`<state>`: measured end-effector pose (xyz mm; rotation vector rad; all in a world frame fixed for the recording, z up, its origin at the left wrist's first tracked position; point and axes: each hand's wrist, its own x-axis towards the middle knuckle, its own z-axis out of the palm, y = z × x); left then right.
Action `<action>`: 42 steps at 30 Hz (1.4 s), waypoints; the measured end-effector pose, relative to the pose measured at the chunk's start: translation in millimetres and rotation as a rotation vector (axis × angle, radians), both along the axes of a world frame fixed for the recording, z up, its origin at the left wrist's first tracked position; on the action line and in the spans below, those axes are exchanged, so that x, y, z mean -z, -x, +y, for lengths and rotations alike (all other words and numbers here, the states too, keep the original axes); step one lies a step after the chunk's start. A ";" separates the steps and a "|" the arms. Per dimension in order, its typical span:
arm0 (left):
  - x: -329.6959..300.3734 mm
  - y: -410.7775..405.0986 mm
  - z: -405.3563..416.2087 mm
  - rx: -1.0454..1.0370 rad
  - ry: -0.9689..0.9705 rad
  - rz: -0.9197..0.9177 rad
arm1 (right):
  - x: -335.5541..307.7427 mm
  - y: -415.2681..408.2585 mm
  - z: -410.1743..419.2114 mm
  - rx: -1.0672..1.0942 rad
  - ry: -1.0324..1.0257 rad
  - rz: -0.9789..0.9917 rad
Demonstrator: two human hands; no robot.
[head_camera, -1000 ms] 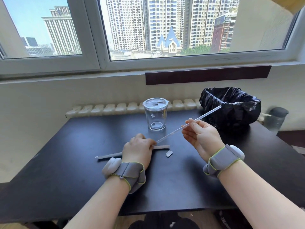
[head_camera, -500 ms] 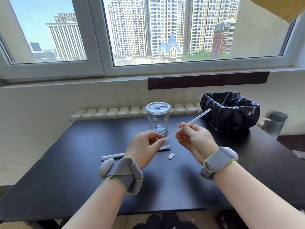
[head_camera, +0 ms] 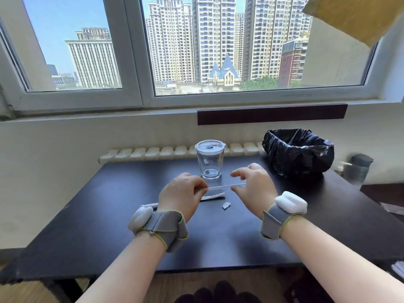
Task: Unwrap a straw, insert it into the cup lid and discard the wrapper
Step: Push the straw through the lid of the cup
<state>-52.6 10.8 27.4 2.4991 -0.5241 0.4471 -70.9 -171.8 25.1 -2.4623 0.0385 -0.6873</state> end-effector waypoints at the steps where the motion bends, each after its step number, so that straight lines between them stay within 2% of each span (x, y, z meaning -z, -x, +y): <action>1: -0.2 1.1 1.0 0.003 -0.006 0.002 | 0.6 0.2 0.9 0.000 0.076 0.039; 4: 1.7 1.3 3.9 0.009 -0.010 0.018 | 2.8 -0.5 2.4 -0.028 0.213 0.096; 14: 6.5 -11.6 8.3 -0.025 0.012 0.050 | 4.5 -15.3 0.9 -0.072 0.376 0.075; 16: 4.5 -18.6 8.9 -0.029 0.016 0.043 | 0.5 -23.4 -1.5 -0.107 0.338 0.062; 19: -1.5 -33.5 7.8 0.006 0.025 0.045 | -18.1 -41.7 -4.3 -0.138 0.169 0.004; 23: -15.1 -60.4 0.6 0.090 0.053 0.071 | -48.2 -79.4 -7.6 -0.116 0.136 -0.058; 28: -33.8 -89.8 -12.2 0.192 0.255 0.122 | -67.2 -121.5 -2.4 -0.138 0.204 0.050; 32: -40.9 -111.9 -23.3 0.177 0.352 0.172 | -70.5 -143.2 4.8 -0.166 0.254 0.156; 38: -41.6 -138.1 -24.9 0.135 0.300 0.250 | -72.7 -164.6 9.2 -0.212 0.343 0.250; 42: -36.1 -141.3 -23.2 0.130 0.267 0.255 | -83.1 -163.7 13.6 -0.241 0.594 0.274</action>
